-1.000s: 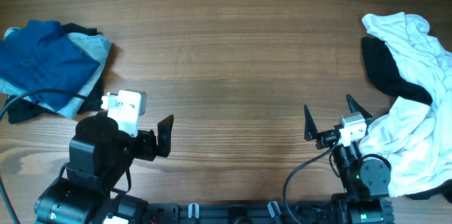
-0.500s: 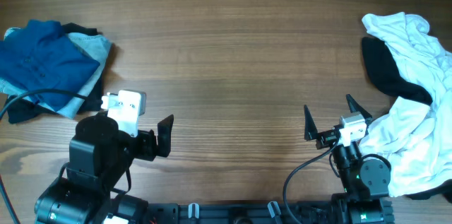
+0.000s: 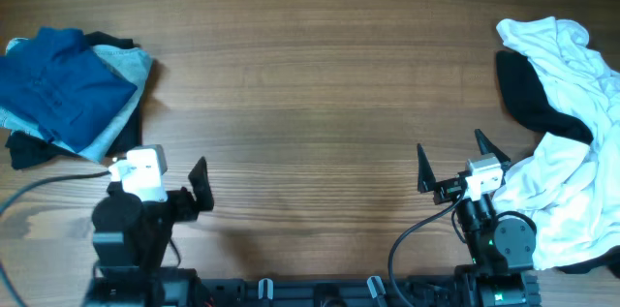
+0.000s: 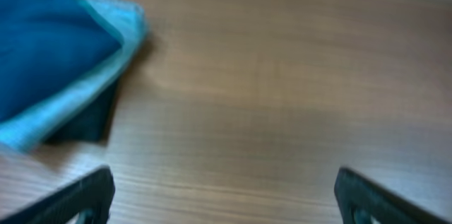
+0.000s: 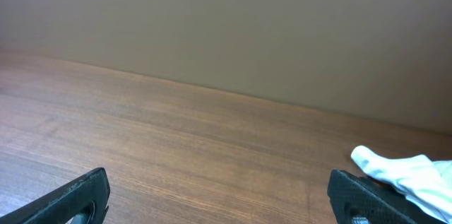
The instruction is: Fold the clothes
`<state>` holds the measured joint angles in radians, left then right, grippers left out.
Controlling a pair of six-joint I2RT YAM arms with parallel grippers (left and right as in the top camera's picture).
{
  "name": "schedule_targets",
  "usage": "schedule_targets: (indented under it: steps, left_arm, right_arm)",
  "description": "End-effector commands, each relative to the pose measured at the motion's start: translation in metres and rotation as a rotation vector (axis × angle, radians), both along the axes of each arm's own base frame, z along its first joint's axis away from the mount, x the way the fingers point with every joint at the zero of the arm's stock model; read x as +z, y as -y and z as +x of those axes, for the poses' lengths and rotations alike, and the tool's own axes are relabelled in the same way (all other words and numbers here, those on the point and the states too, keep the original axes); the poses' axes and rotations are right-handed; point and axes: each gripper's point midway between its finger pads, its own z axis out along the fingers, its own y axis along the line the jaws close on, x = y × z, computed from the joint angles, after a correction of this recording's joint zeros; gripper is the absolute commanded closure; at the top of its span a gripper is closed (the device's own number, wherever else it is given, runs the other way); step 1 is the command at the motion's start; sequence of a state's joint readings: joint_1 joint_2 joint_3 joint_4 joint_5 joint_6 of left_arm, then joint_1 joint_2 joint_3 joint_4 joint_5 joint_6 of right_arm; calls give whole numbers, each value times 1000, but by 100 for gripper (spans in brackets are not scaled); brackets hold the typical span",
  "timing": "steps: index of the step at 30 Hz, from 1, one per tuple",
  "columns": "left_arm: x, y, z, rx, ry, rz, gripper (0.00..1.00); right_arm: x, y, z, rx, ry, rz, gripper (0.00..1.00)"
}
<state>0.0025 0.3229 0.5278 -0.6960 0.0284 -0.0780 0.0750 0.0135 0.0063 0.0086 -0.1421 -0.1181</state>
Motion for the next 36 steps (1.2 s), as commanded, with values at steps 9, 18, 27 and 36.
schedule_targets:
  steps: [9, 18, 27, 36]
  left_arm:
    - [15, 10, 28, -71, 570, 38, 0]
    - [-30, 21, 30, -120, 431, 7, 0]
    - [-31, 21, 31, -120, 429, 7, 0]
    - [-31, 21, 31, -120, 429, 7, 0]
  right_arm:
    - [2, 0, -1, 3, 14, -10, 0]
    - [2, 0, -1, 3, 14, -10, 0]
    - [2, 0, -1, 3, 14, -10, 0]
    - [2, 0, -1, 3, 14, -10, 0]
